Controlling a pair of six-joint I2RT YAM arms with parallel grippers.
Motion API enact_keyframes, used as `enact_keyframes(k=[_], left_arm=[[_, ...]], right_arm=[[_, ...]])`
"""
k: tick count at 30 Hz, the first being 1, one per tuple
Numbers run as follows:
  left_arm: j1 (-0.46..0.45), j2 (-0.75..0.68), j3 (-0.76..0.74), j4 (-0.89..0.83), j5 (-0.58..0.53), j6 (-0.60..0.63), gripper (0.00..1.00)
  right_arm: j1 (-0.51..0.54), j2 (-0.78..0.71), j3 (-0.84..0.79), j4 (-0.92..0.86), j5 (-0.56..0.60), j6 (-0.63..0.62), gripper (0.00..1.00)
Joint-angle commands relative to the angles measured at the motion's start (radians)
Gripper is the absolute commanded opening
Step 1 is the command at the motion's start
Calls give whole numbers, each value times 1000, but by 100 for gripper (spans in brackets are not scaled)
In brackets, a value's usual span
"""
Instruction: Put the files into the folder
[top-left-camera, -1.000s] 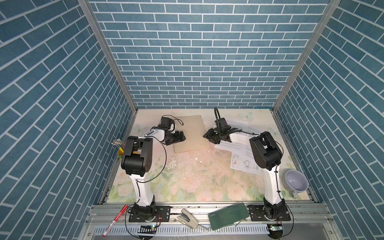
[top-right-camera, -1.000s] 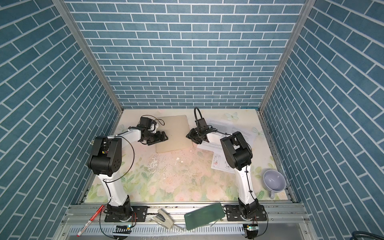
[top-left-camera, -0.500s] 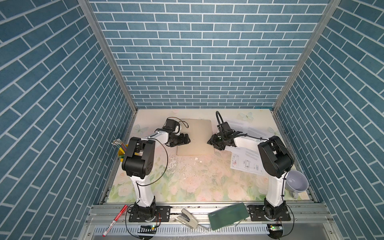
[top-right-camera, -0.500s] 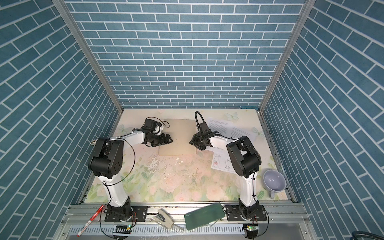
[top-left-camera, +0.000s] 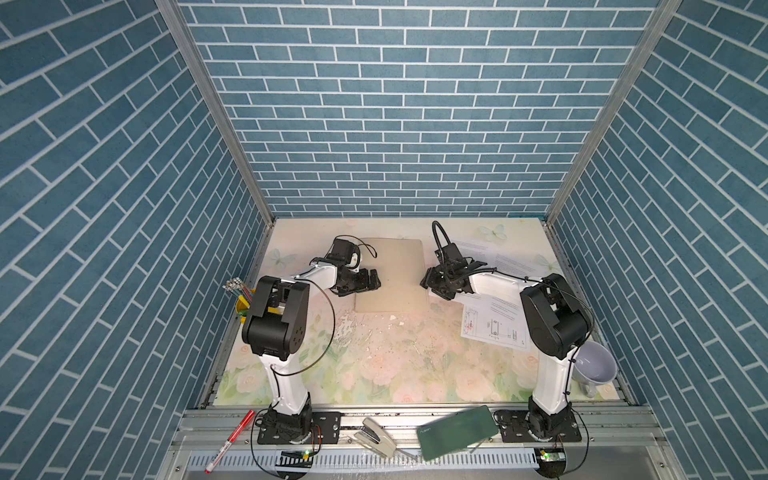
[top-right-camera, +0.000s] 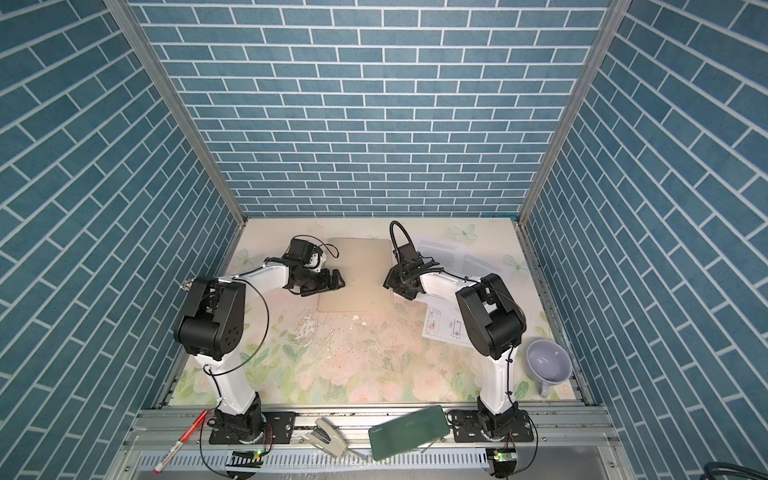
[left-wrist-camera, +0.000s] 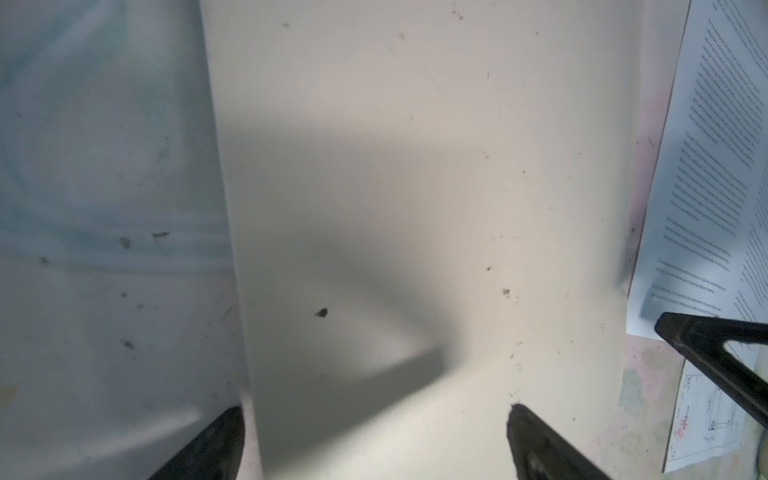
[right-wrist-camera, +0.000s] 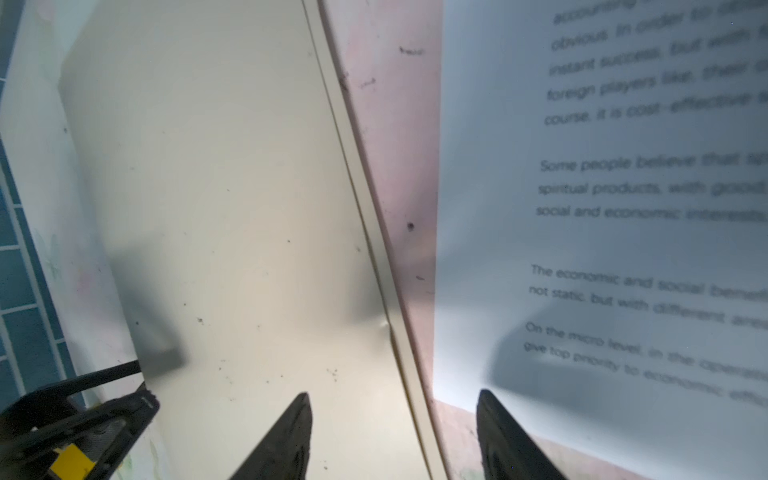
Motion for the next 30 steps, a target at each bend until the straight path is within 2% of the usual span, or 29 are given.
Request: enact_keyframes(k=[1,15,30], left_arm=[[-3,-23,-32,-53,-67,-12,100],[-3,-32,-65,-22,11,-15,100],[-3,-31,-71,-9,31,-15,100]], right_arm=[[10,-30,14,85,11,-26,63],[14,30,5,187,-47,-35,61],[14,79,8,153,-78,-14,59]])
